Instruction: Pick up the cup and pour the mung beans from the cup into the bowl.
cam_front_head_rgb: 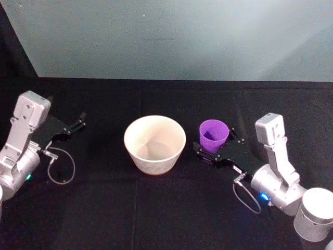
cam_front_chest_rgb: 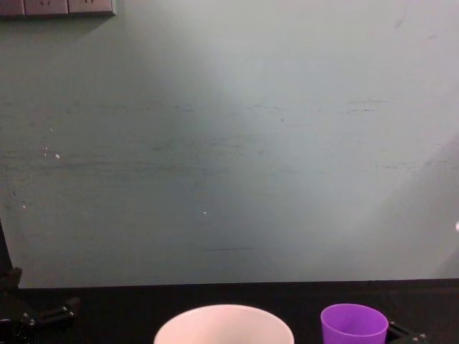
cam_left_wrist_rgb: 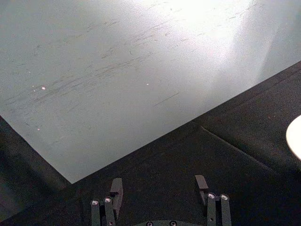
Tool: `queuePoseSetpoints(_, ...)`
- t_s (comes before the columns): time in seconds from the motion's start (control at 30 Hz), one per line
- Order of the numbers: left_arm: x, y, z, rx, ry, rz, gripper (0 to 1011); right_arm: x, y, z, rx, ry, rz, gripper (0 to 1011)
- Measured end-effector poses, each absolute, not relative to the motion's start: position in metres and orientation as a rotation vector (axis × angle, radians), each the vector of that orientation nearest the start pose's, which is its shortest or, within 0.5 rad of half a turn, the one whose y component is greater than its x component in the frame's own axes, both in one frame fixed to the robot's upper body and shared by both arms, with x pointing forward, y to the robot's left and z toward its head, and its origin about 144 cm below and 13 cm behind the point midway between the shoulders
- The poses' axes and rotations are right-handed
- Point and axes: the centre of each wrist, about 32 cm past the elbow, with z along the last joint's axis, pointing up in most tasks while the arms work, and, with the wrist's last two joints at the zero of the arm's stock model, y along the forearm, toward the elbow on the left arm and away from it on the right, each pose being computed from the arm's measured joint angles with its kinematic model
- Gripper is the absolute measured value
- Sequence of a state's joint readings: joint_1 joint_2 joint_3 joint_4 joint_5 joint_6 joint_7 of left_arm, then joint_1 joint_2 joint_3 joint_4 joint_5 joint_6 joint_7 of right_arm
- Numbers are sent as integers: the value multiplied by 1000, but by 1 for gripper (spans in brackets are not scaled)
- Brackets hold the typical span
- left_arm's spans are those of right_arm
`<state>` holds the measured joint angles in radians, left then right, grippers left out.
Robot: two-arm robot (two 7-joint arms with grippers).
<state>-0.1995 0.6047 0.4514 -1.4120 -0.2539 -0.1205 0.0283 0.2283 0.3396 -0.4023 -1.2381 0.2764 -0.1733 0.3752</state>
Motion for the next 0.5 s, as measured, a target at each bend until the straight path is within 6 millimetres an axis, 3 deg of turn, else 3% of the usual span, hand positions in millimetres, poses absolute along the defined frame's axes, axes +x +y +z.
queuePoseSetpoints(0.23,489,310,1140,304,-285,1248,1000,503,-246,1098,-127,-45,-925,995)
queuePoseSetpoints(0.5,489,310,1140,305,-285,1248,1000,503,-246,1098,-123,-40,-931,812)
